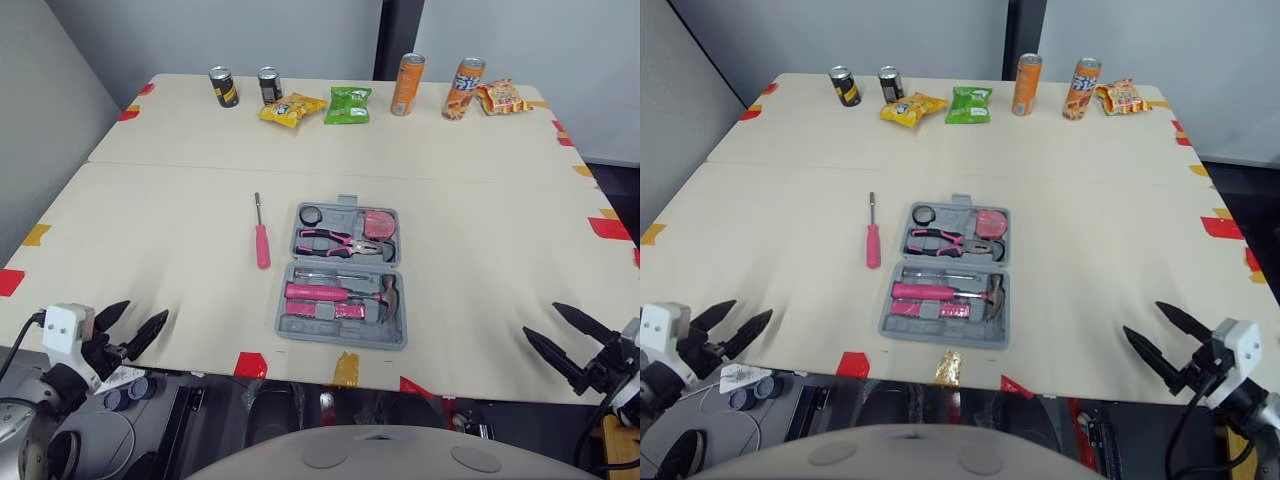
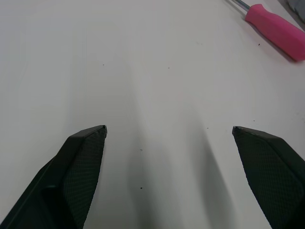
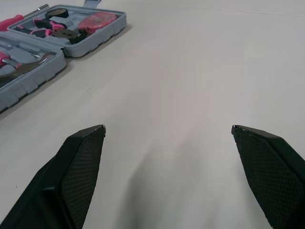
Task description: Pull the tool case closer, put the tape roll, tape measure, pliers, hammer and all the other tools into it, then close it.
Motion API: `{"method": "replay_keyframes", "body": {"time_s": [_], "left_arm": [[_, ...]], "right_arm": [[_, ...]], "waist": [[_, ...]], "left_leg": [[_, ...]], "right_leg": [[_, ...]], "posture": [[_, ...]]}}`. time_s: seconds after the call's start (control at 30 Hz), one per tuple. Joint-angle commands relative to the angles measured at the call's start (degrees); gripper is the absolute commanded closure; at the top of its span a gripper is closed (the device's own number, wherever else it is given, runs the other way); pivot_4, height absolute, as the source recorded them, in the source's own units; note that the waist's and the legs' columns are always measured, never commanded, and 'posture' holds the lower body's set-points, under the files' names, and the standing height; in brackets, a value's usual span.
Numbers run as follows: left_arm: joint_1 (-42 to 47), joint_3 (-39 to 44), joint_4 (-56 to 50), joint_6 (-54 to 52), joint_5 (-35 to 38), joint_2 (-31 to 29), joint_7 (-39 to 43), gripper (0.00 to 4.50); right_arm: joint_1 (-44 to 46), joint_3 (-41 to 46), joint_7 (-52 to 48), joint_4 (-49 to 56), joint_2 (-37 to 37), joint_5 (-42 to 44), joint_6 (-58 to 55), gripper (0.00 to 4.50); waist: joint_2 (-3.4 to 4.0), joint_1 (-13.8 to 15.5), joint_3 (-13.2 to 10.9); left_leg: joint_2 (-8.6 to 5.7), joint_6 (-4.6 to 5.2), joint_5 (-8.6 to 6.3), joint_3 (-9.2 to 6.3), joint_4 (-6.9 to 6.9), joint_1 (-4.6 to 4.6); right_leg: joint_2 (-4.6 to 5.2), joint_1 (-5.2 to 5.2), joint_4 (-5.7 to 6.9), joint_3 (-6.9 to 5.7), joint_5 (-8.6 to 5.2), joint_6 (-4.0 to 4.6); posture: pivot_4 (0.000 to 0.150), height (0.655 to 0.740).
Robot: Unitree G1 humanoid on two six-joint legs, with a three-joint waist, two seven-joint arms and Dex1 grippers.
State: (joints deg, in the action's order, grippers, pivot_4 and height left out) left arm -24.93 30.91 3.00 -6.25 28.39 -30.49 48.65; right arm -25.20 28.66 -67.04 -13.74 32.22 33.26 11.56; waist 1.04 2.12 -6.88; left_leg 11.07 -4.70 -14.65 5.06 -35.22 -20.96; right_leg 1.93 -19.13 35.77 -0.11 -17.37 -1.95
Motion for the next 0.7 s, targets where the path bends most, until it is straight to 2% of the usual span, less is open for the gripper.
{"method": "replay_keyframes", "body": {"time_s": [0.03,0.27,0.57,0.7], "left_arm": [[0.5,0.9,-1.3,0.9,0.4,-0.4,-0.4,0.04],[5.0,-1.2,-5.7,-1.8,1.4,0.8,-4.1,0.04],[16.6,-9.4,-21.8,-20.6,1.9,5.3,-24.0,0.04],[22.1,-13.5,-24.6,-28.3,-0.5,8.3,-33.2,0.04]], "right_arm": [[0.1,1.7,-0.3,0.0,0.6,0.1,1.3,0.00],[3.7,-0.3,-0.7,4.8,1.3,0.4,1.0,0.00],[10.6,-7.4,-6.2,19.3,7.1,3.9,-8.4,0.00],[14.5,-10.2,-6.7,23.4,8.2,5.1,-11.7,0.00]], "waist": [[0.07,-0.1,0.0],[0.19,-0.2,-0.1],[0.20,-0.2,-0.1],[0.20,0.0,-0.1]], "left_leg": [[0.00,0.01,0.00,0.00,0.00,0.00],[0.00,0.08,0.03,0.00,-0.04,0.02],[0.00,0.05,0.05,-0.11,-0.35,-0.06],[0.00,0.00,0.07,-0.12,-0.47,-0.09]], "right_leg": [[0.00,0.00,0.00,0.00,0.00,0.00],[0.00,0.00,0.13,0.01,0.00,0.00],[-0.01,-0.01,0.44,-0.11,0.00,0.00],[-0.02,-0.02,0.54,-0.10,0.01,-0.01]], "posture": [[0.150,0.7385],[0.150,0.7385],[0.150,0.7385],[0.150,0.7385]]}}
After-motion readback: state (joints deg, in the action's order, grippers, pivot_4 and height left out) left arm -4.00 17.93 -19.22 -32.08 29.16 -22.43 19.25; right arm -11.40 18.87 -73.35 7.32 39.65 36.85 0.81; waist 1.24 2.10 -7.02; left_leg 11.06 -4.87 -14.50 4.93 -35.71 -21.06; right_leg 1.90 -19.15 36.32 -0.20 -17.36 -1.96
